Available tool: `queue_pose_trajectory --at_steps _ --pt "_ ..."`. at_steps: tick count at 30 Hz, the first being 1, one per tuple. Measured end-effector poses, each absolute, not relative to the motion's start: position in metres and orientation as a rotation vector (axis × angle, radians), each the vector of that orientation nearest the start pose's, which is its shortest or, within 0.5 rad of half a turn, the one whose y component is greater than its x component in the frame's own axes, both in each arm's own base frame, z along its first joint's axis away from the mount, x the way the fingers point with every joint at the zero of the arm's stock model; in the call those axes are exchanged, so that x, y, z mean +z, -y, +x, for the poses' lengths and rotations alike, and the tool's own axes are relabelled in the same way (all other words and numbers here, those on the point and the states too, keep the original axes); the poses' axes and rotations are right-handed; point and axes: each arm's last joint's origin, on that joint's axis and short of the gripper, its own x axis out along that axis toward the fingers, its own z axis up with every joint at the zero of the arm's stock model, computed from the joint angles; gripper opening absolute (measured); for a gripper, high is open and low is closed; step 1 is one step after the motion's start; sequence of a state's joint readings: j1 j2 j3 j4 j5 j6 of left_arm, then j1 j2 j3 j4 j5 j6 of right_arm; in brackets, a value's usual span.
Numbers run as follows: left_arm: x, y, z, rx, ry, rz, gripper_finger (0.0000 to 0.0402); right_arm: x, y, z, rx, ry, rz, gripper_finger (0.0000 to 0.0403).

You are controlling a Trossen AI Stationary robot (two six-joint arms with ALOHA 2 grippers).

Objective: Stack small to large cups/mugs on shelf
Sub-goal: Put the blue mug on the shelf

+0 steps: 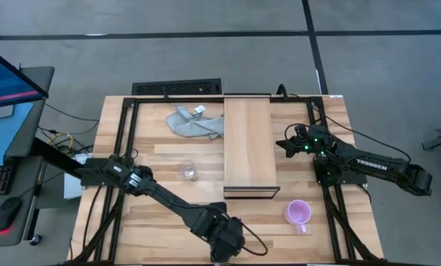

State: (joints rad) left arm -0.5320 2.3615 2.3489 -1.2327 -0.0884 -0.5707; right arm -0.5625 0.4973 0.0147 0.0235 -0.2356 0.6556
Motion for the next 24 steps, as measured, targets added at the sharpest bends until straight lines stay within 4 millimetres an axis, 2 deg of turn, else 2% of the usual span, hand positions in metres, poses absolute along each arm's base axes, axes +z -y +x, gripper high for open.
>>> queue_pose_trajectory --at_steps 6,13,24 --pt "0.256 0.24 0.424 -0.033 -1.216 -0.138 0.0009 0.126 0.058 0.104 -0.452 -0.308 0.819 0.0033" --pt "0.238 0.241 0.429 -0.049 -1.225 -0.2 0.0009 0.127 0.058 0.104 -0.45 -0.308 0.818 0.0033" --pt "0.234 0.235 0.429 -0.035 -1.258 -0.198 0.0009 0.127 0.058 0.104 -0.449 -0.309 0.811 0.0033"
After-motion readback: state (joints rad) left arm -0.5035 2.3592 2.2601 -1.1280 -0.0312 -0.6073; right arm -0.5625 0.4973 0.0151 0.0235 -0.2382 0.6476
